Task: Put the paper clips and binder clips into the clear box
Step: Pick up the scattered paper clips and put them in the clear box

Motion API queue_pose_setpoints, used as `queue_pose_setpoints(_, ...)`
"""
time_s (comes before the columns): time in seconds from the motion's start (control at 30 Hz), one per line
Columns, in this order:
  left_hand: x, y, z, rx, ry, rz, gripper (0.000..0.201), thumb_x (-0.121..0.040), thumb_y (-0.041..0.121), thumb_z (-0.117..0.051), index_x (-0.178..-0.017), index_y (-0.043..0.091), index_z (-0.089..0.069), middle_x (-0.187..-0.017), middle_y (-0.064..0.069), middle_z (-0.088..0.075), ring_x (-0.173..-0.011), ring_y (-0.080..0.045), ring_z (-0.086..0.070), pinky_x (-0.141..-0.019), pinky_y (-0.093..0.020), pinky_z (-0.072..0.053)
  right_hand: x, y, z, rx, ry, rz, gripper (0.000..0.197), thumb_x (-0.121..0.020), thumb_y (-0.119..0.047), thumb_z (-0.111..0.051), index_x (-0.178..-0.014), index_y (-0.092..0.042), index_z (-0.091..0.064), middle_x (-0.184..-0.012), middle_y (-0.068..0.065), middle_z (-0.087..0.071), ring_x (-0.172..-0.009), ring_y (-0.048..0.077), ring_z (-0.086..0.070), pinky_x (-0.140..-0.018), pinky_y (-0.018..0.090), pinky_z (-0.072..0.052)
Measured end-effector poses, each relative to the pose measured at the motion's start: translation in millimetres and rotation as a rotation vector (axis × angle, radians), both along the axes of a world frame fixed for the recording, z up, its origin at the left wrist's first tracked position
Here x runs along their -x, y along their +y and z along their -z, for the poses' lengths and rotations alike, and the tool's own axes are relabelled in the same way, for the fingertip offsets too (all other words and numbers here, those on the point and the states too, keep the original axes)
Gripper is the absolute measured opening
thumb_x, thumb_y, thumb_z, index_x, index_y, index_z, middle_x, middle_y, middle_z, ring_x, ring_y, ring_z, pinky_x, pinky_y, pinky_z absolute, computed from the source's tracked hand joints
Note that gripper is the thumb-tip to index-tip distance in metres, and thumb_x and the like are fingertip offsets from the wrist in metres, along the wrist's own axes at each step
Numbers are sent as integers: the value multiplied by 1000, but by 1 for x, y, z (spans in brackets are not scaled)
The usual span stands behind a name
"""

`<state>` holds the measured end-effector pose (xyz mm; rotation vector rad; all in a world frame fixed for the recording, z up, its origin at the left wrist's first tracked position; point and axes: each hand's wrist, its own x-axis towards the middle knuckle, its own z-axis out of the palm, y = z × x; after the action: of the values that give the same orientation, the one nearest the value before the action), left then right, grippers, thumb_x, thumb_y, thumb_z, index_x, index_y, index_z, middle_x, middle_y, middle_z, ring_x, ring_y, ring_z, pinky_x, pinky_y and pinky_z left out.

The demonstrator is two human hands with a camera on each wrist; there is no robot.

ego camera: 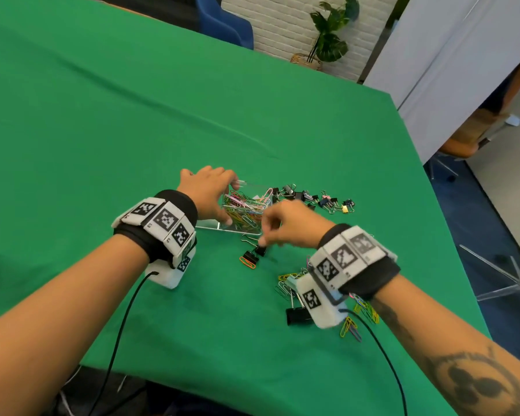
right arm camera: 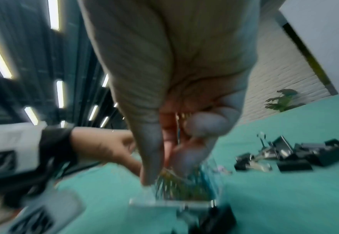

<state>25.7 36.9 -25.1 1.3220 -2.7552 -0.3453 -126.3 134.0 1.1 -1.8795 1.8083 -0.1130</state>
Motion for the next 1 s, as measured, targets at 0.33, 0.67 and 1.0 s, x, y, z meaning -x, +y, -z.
queue_pose_setpoints(0.33,0,0,0,5,-7,-5,65,-66,44,-75,-119,26,-42,-115,5,-51,-114,-18,-42,-92,-38,-29,-30,8,45,9,357,-155,20,-86,-7,-55,-105,-8,-61,-109,15,-61,-99,34,-59,-75,34,-45)
queue_pose_setpoints(0.67,0,-1,1,-9,-8,-20,63,-66,44,-75,-117,28,-43,-113,7,-51,-111,-16,-43,-93,-38,-29,-13,-1,11,294,75,53,15,-91,-13,-44,-93,-12,-59,-93,7,-66,-85,23,-61,-74,31,-51)
queue_pose_setpoints(1.0,1,1,0,-12,-30,-29,66,-66,44,-75,-121,27,-43,-122,4,-50,-116,-18,-42,-99,-42,-28,15,-23,-7,298,-193,146,23,-89,-10,-55,-110,-9,-64,-86,-1,-58,-73,9,-52,-72,14,-41)
